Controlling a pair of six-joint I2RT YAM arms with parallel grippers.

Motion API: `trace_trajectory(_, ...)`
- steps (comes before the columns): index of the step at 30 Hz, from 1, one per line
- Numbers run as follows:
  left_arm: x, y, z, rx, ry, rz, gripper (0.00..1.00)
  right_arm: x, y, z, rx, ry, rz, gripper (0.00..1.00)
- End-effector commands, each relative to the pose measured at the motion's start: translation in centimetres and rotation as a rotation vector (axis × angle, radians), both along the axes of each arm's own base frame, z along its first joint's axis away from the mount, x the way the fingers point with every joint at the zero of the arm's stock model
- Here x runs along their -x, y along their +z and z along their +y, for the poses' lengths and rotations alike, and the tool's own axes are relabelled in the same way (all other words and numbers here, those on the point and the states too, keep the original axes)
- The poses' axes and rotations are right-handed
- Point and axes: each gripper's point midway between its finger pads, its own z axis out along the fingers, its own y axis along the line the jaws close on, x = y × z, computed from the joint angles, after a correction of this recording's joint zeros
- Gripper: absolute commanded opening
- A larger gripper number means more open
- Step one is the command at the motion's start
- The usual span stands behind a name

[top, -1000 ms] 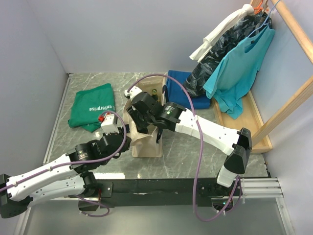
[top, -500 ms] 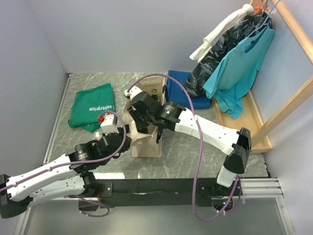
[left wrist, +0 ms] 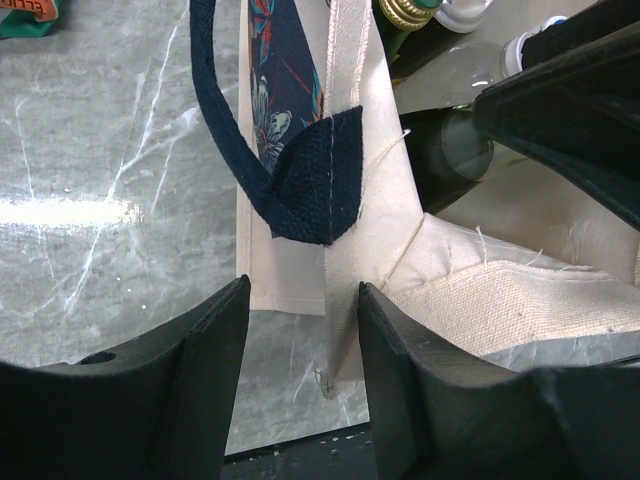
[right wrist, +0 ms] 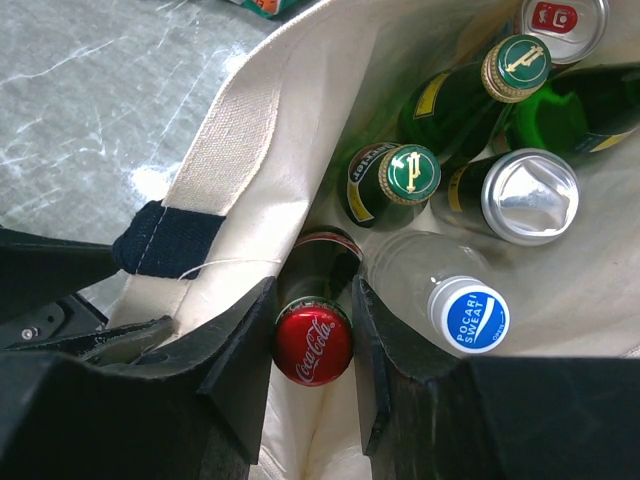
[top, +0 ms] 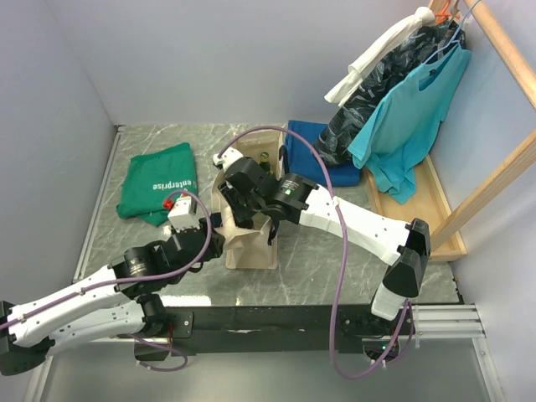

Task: Take the beverage out of the canvas bag
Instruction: Take out the drink from the canvas bag.

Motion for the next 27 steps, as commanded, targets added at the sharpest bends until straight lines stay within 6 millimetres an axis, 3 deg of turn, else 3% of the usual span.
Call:
trace_trajectory(1,1.06,-0.68,0.13,-0.022,-0.041,0.044,0.53,0.02,1.36,0.13,-0.022,-0.004,-0.019,0.35)
trace_trajectory(7,1.08,-0.75,0.00,-0.022,-0.044,0.047,0.53,0.07,1.30,0.00,-0.019,-0.010,-0.019,0.53)
trace_trajectory(13,1.09,-0.79,-0.10,-0.019,-0.048,0.046,0.53,0.06,1.17,-0.14,-0.014,-0.014,-0.019,0.56)
trace_trajectory(18,1.05,-0.80,-0.15,-0.024,-0.049,0.047,0.53,0.08,1.03,-0.07,-0.012,-0.012,-0.016,0.41)
trace_trajectory(19,1.03,-0.87,-0.11,-0.025,-0.048,0.047,0.52,0.10,1.00,-0.09,-0.012,-0.013,-0.015,0.31)
trace_trajectory(21,1.05,-0.85,-0.21,-0.025,-0.050,0.048,0.52,0.11,1.07,-0.11,-0.013,-0.013,-0.015,0.27)
trace_trajectory(22,1.05,-0.85,-0.21,-0.025,-0.050,0.048,0.52,0.16,1.03,-0.06,-0.012,-0.008,-0.013,0.20)
trace_trajectory(23,1.05,-0.85,-0.21,-0.025,-0.050,0.048,0.52,0.19,0.96,-0.15,-0.009,-0.010,-0.011,0.06)
trace_trajectory(25,1.04,-0.91,-0.17,-0.025,-0.049,0.047,0.52,0.15,0.99,-0.18,-0.010,-0.010,-0.011,0.00)
trace_trajectory(27,1.05,-0.94,-0.16,-0.024,-0.048,0.048,0.52,0.35,1.21,-0.19,-0.013,-0.001,-0.015,0.00)
